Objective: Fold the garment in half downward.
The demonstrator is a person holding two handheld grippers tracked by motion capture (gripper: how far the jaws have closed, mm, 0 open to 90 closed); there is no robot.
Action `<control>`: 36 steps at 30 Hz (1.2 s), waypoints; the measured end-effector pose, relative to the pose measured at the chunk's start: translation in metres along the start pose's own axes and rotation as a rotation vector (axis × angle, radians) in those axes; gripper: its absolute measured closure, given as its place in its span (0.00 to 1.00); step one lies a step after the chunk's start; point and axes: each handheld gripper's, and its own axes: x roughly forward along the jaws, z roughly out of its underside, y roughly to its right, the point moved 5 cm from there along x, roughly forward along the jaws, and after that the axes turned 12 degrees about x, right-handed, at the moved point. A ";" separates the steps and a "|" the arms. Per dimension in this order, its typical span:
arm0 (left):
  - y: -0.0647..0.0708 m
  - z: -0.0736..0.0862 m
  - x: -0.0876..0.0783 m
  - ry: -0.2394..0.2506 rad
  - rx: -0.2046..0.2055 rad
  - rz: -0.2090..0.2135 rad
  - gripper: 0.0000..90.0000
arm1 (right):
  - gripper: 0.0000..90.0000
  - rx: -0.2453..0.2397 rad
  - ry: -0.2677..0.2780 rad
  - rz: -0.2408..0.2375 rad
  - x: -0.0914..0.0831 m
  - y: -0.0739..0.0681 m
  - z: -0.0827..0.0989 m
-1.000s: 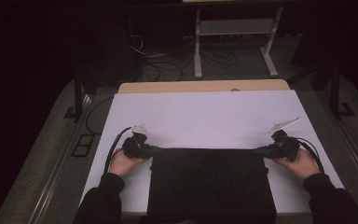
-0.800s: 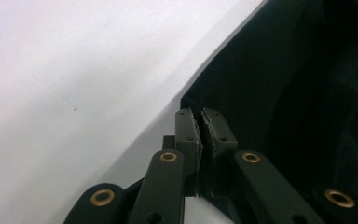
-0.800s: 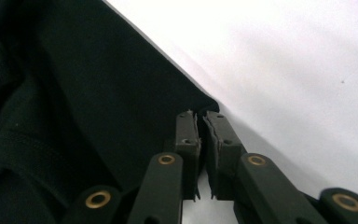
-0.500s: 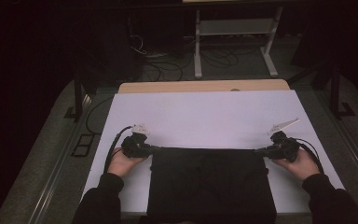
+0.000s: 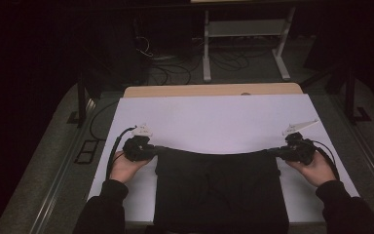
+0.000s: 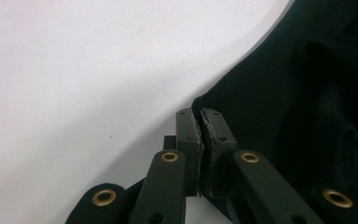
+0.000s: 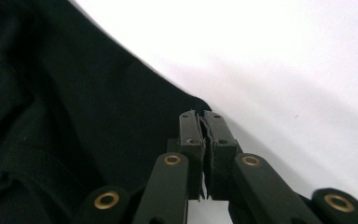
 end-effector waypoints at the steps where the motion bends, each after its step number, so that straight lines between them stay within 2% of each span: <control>1: -0.001 -0.001 0.000 0.001 -0.005 -0.004 0.95 | 0.95 -0.002 0.002 0.005 -0.001 0.000 -0.001; 4: -0.005 -0.006 0.001 -0.024 0.014 -0.023 0.95 | 0.95 -0.003 0.015 0.023 -0.004 0.001 -0.006; 7: -0.005 -0.010 0.003 -0.069 0.040 -0.062 0.95 | 0.95 0.002 0.020 0.035 -0.007 0.003 -0.012; 11: -0.008 -0.015 0.005 -0.088 0.057 -0.068 0.95 | 0.95 0.011 0.020 0.051 -0.007 0.010 -0.017; 12: -0.009 -0.016 0.005 -0.088 0.047 -0.071 0.95 | 0.95 0.012 0.020 0.054 -0.007 0.011 -0.018; 31: -0.036 -0.039 0.007 -0.126 0.032 -0.095 0.95 | 0.95 0.021 0.067 0.074 -0.016 0.023 -0.049; 36: -0.041 -0.041 0.007 -0.136 0.028 -0.094 0.95 | 0.95 0.017 0.053 0.093 -0.013 0.028 -0.053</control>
